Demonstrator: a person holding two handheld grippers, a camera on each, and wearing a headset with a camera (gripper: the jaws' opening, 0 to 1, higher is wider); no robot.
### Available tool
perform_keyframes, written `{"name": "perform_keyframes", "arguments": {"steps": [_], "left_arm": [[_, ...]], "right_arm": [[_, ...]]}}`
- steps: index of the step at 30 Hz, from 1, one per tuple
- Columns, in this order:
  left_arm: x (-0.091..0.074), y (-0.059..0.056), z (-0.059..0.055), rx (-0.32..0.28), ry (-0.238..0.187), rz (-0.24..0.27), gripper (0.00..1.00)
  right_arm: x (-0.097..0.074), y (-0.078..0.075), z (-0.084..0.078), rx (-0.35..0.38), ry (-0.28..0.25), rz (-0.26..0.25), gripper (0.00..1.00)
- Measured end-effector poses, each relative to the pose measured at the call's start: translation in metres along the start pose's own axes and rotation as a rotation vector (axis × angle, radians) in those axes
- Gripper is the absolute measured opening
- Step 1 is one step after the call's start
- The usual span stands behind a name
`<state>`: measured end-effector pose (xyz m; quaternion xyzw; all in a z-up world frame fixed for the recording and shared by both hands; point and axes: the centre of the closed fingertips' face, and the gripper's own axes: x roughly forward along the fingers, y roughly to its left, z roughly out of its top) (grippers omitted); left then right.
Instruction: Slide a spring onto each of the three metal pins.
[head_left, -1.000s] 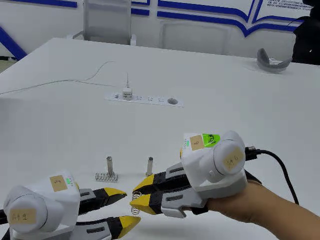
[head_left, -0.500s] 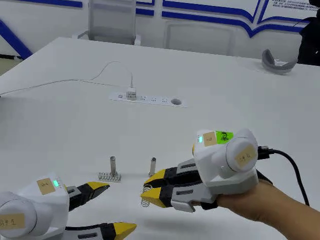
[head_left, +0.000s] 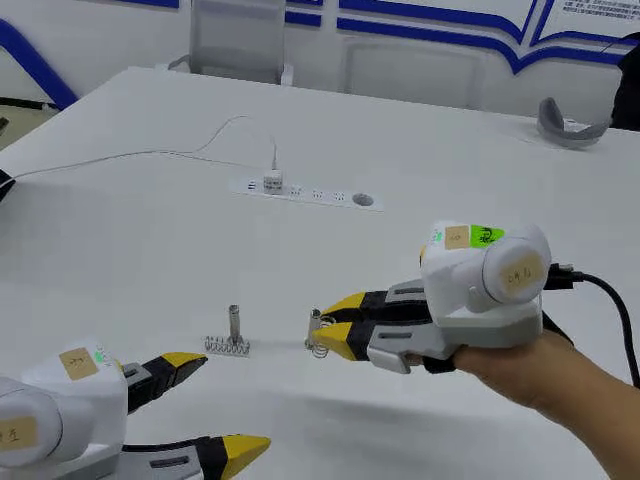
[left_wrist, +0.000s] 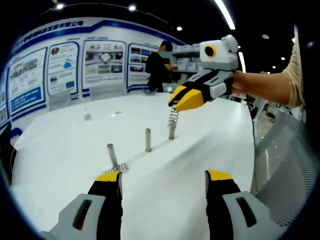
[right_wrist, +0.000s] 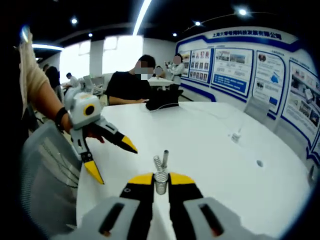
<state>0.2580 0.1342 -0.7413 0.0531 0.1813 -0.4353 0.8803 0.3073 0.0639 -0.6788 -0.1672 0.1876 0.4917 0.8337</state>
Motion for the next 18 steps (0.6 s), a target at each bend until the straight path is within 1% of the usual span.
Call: {"name": "perform_keyframes", "arguments": {"steps": [3,5,9,11,18], "left_arm": [[0.001,-0.002,0.0,0.001,-0.002,-0.001,0.69],[0.002,-0.004,0.0,0.002,-0.003,-0.003,0.69],[0.003,-0.004,0.002,0.005,-0.009,-0.002,0.69],[0.003,-0.004,0.003,0.003,-0.011,0.0,0.69],[0.002,-0.003,0.0,-0.007,-0.009,0.008,0.69]], "right_arm": [[0.0,-0.015,0.007,0.004,-0.02,-0.053,0.12],[0.003,-0.024,0.008,0.001,-0.025,-0.081,0.12],[0.01,-0.037,0.005,0.018,-0.022,-0.121,0.12],[0.015,-0.04,0.002,0.027,-0.015,-0.129,0.12],[0.028,-0.043,-0.004,0.039,0.0,-0.135,0.12]]}}
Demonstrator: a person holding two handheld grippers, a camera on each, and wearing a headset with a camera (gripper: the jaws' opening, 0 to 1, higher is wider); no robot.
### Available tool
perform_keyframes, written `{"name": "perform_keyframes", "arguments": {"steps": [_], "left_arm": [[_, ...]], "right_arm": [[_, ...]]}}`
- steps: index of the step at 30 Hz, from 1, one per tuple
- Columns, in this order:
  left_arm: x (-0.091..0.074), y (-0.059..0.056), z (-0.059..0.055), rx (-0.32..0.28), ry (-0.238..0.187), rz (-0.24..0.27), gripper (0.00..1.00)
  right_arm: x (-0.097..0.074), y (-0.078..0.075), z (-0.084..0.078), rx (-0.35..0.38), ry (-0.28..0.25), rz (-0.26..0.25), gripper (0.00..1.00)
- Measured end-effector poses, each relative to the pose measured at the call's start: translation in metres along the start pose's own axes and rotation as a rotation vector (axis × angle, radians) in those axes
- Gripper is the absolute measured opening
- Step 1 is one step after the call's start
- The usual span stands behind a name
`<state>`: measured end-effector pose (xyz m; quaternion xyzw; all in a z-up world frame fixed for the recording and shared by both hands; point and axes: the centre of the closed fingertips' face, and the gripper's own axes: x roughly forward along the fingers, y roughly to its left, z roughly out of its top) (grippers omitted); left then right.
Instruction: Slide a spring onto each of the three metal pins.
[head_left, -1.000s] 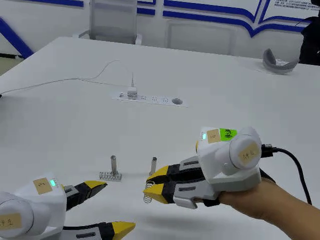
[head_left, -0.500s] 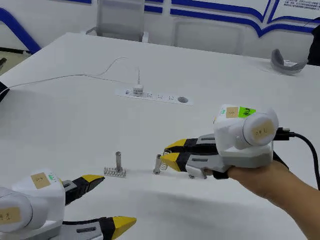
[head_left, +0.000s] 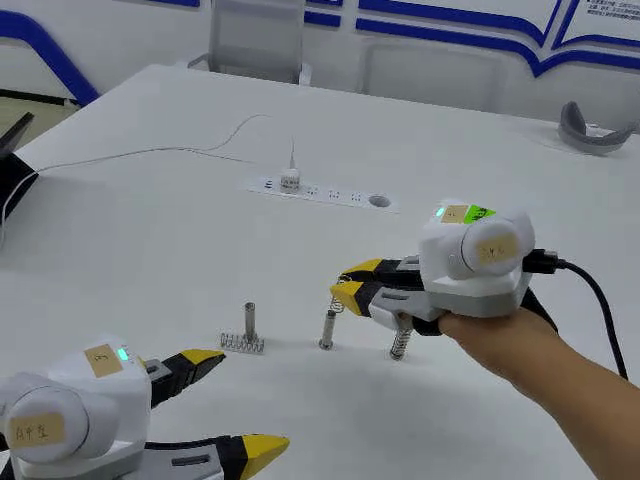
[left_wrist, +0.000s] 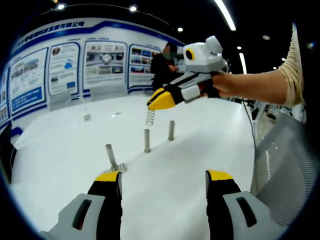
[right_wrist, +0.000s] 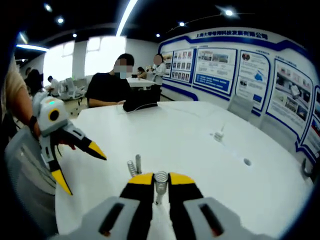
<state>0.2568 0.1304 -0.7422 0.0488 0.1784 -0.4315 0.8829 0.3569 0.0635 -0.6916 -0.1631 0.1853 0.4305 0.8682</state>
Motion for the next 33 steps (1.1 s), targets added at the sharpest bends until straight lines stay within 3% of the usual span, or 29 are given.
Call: {"name": "perform_keyframes", "arguments": {"steps": [7,22,33], "left_arm": [[-0.003,0.005,0.001,-0.022,-0.011,0.024,0.68],[-0.001,0.002,-0.001,-0.014,0.0,0.013,0.68],[-0.001,0.003,-0.003,-0.015,0.006,0.016,0.67]], "right_arm": [[0.006,-0.004,-0.008,0.034,0.009,-0.005,0.12],[0.012,-0.003,-0.014,0.065,0.01,0.004,0.12],[0.021,-0.001,-0.028,0.082,0.028,0.011,0.12]]}}
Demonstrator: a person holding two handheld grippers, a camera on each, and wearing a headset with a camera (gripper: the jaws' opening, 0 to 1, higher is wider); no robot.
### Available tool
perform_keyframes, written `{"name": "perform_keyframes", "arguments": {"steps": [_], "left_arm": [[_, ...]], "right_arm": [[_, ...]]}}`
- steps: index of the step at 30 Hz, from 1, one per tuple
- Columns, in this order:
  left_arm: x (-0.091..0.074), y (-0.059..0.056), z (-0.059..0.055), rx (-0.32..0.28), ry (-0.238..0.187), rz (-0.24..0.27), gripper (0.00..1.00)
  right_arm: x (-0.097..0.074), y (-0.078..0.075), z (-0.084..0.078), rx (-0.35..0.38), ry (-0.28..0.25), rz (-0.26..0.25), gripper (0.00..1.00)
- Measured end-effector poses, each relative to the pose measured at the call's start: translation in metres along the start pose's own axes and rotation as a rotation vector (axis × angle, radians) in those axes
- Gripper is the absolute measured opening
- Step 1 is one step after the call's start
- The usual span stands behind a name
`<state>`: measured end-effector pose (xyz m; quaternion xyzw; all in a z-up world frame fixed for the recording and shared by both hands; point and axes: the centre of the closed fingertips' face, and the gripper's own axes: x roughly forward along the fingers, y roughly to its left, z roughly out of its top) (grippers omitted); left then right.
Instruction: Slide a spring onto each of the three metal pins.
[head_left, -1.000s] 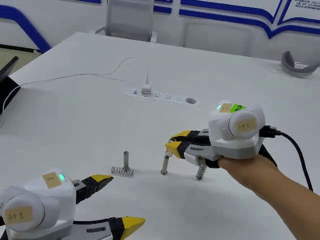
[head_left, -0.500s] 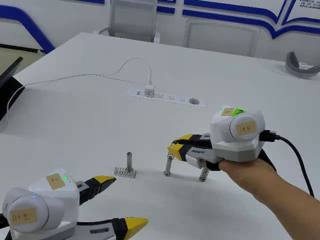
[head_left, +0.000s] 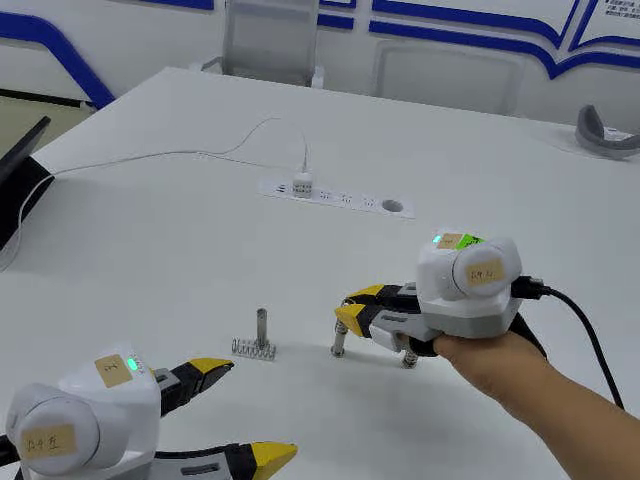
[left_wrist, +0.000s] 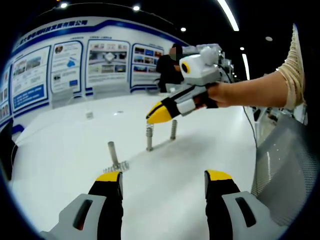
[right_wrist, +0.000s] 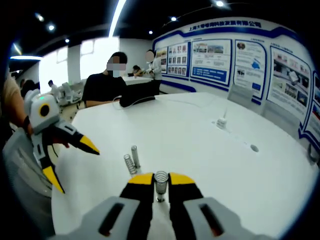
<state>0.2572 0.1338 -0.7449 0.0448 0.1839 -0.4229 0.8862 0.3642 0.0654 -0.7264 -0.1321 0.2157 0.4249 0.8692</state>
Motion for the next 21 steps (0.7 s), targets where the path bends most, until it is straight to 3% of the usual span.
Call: {"name": "perform_keyframes", "arguments": {"steps": [21], "left_arm": [[0.0,0.0,-0.001,0.001,0.004,0.001,0.67]], "right_arm": [[0.016,0.005,-0.027,-0.001,0.075,-0.011,0.12]]}}
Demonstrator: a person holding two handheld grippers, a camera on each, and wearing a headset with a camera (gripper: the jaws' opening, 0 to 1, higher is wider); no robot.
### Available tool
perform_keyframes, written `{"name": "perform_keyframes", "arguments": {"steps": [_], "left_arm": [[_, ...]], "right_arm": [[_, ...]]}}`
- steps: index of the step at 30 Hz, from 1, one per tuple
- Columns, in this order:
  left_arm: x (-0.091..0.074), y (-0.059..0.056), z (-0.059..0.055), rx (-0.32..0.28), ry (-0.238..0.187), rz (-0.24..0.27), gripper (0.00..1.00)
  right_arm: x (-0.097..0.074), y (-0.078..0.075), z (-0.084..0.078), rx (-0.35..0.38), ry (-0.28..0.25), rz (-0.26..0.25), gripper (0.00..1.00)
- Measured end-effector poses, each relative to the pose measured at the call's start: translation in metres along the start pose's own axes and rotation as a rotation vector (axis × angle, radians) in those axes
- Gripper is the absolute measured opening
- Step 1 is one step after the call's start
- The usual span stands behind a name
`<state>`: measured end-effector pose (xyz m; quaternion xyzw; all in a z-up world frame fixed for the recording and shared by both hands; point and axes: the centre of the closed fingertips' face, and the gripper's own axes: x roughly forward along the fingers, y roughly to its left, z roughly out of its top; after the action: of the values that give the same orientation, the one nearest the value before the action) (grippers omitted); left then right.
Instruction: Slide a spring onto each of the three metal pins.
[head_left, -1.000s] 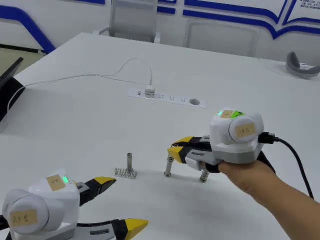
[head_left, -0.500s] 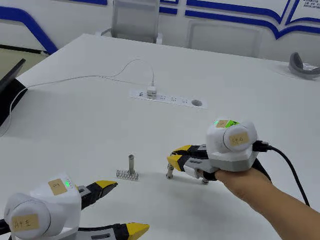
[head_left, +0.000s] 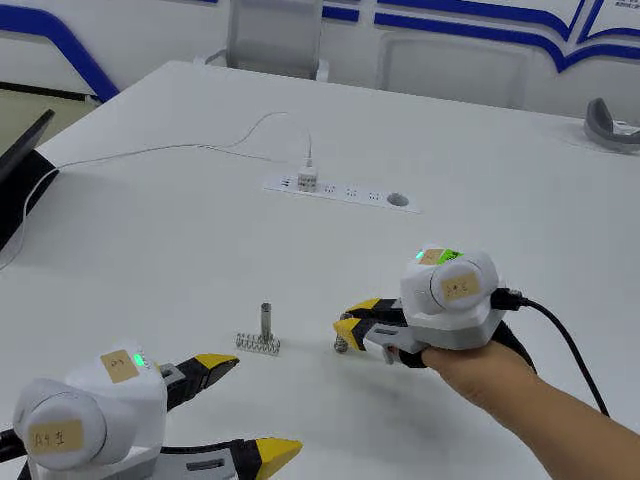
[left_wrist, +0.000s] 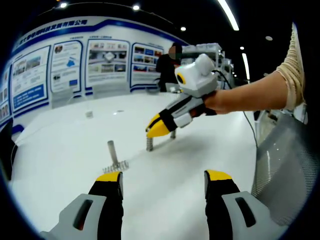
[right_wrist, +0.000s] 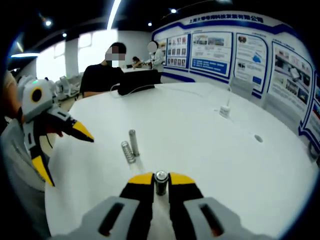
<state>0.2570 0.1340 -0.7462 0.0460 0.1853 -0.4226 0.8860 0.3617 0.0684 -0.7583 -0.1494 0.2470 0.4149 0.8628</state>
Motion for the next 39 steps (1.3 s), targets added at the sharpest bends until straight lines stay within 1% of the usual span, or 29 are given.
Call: {"name": "perform_keyframes", "arguments": {"steps": [2,10,17,20,23,26,31,39], "left_arm": [[0.0,0.0,0.0,0.0,0.0,0.0,0.67],[-0.001,0.001,0.0,-0.003,-0.001,0.003,0.67],[-0.001,0.001,0.0,-0.005,-0.002,0.006,0.67],[-0.001,0.001,0.0,-0.008,0.0,0.005,0.67],[0.0,0.001,-0.001,-0.009,0.002,0.004,0.67],[0.0,0.0,-0.001,-0.006,0.005,0.0,0.67],[0.0,0.0,-0.001,0.0,0.007,-0.001,0.67],[-0.001,0.002,-0.002,-0.006,0.006,0.008,0.67]], "right_arm": [[0.001,0.0,-0.003,0.005,0.012,0.0,0.12],[-0.001,0.001,-0.005,0.002,0.018,-0.003,0.13],[-0.016,-0.001,-0.001,-0.003,-0.009,-0.023,0.16],[-0.026,0.0,0.005,-0.007,-0.031,-0.033,0.17],[-0.036,0.005,0.017,-0.029,-0.073,-0.035,0.17],[-0.039,0.012,0.028,-0.052,-0.098,-0.027,0.17],[-0.032,0.021,0.036,-0.07,-0.112,-0.004,0.17],[-0.01,0.04,0.035,-0.098,-0.082,0.056,0.17]]}}
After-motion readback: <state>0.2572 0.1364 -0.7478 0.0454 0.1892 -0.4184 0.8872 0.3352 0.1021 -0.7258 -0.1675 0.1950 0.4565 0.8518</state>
